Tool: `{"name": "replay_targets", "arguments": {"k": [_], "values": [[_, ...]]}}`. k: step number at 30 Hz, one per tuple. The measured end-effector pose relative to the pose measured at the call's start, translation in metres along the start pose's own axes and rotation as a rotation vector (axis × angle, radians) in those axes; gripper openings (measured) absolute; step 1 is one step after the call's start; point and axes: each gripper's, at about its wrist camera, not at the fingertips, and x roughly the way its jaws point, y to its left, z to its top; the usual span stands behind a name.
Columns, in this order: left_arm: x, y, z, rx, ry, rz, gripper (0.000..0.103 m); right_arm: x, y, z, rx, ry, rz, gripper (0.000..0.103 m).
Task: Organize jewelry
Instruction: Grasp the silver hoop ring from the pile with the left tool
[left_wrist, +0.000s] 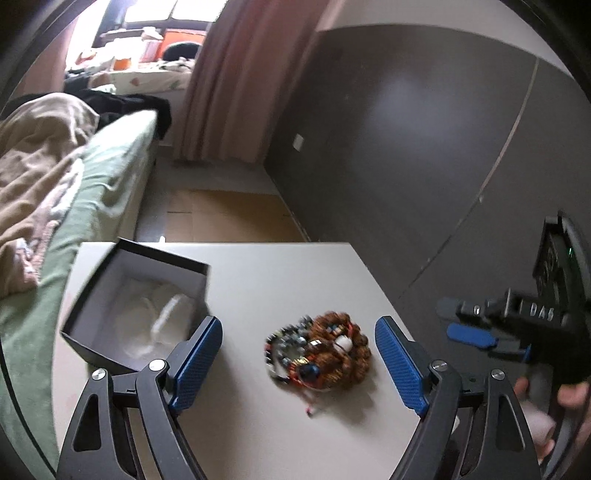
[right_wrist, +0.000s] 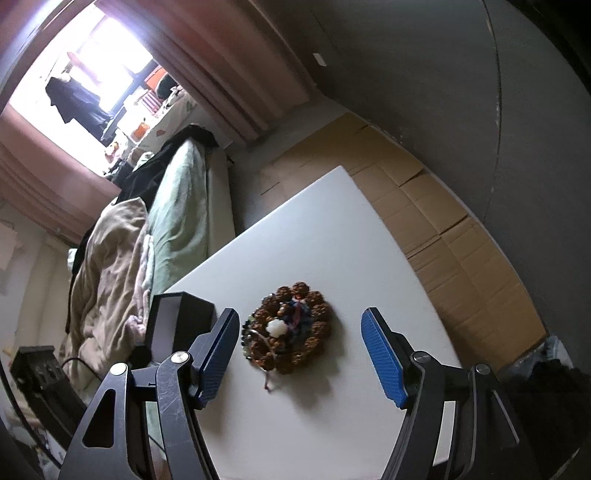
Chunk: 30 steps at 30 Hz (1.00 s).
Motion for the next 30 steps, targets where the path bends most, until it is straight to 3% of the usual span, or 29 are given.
{"name": "replay_targets", "arguments": {"k": [15,25,30], "values": [[0.054,-0.020,-0.024,0.081,0.147,-0.003,0.085,0.001,-0.016,0.008,0.027,0.020,0.010,0.069],[0.078,-0.020,-0.025,0.084,0.183,-0.031,0.085,0.010,-0.023,0.016,0.033,0.045,0.012,0.069],[0.087,-0.019,-0.028,0.085,0.201,-0.038,0.078,0.013,-0.021,0.017,0.026,0.050,0.011,0.069]]}}
